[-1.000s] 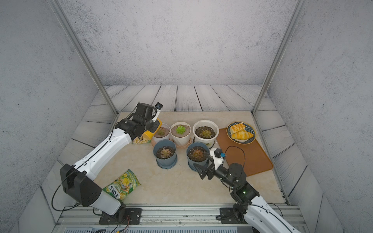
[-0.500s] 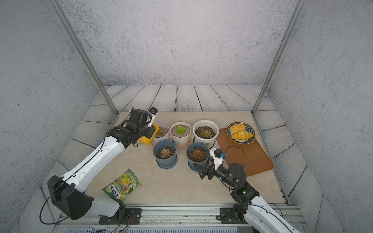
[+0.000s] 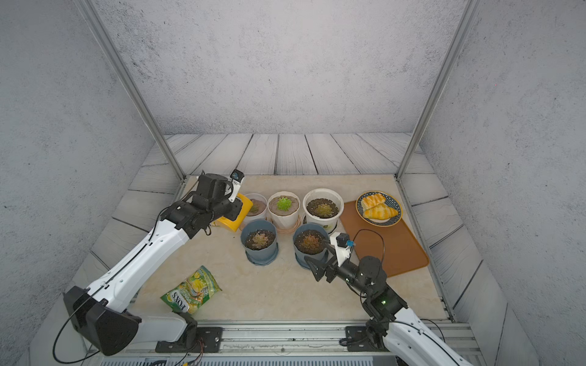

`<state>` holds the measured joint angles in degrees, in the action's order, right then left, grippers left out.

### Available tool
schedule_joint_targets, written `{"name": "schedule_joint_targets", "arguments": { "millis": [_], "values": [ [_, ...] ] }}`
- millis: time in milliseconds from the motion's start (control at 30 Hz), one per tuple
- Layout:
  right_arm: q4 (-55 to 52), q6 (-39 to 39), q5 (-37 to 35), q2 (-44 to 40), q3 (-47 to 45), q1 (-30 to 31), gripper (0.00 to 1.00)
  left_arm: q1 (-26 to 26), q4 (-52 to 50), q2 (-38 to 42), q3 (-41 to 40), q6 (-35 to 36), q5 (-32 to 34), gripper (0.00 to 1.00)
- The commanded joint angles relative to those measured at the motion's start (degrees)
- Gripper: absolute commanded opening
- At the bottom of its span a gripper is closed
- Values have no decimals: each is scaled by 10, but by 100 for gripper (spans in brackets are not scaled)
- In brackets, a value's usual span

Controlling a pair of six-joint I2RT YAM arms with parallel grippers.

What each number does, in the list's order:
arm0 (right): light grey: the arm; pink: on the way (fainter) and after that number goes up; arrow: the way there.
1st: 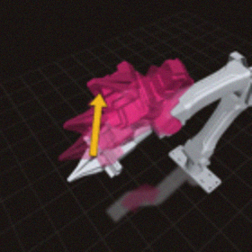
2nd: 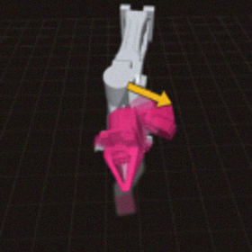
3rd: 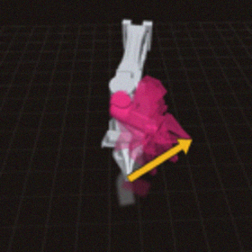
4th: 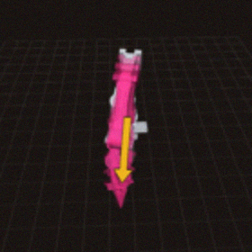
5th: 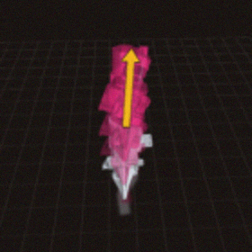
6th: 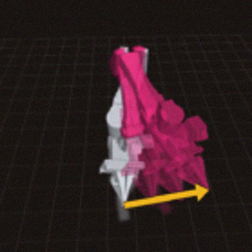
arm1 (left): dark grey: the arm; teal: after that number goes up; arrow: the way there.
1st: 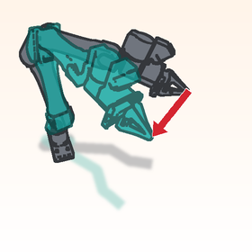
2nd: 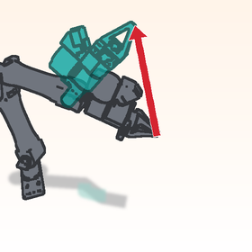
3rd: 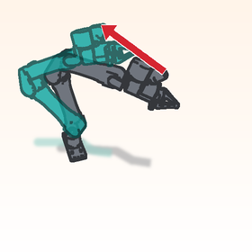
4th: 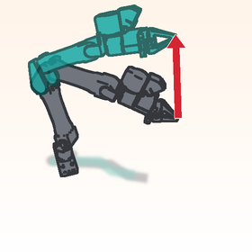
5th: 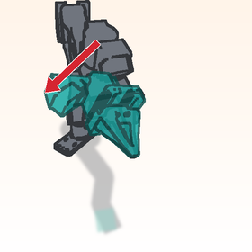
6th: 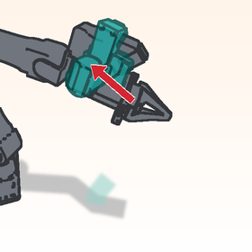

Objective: Water the succulent around the soil edge
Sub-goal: Water the soil of the potted plant with water.

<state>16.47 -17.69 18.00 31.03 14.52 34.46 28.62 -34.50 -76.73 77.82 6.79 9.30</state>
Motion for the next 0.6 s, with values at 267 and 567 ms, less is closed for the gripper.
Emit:
{"name": "schedule_joint_targets", "arguments": {
  "millis": [267, 567],
  "values": [
    [1, 7, -6, 4, 16, 2, 100, -1, 11, 22, 6, -39, -55, 0],
    [1, 8, -6, 4, 17, 1, 100, -1, 35, -1, 13, -52, -66, 0]
  ]
}}
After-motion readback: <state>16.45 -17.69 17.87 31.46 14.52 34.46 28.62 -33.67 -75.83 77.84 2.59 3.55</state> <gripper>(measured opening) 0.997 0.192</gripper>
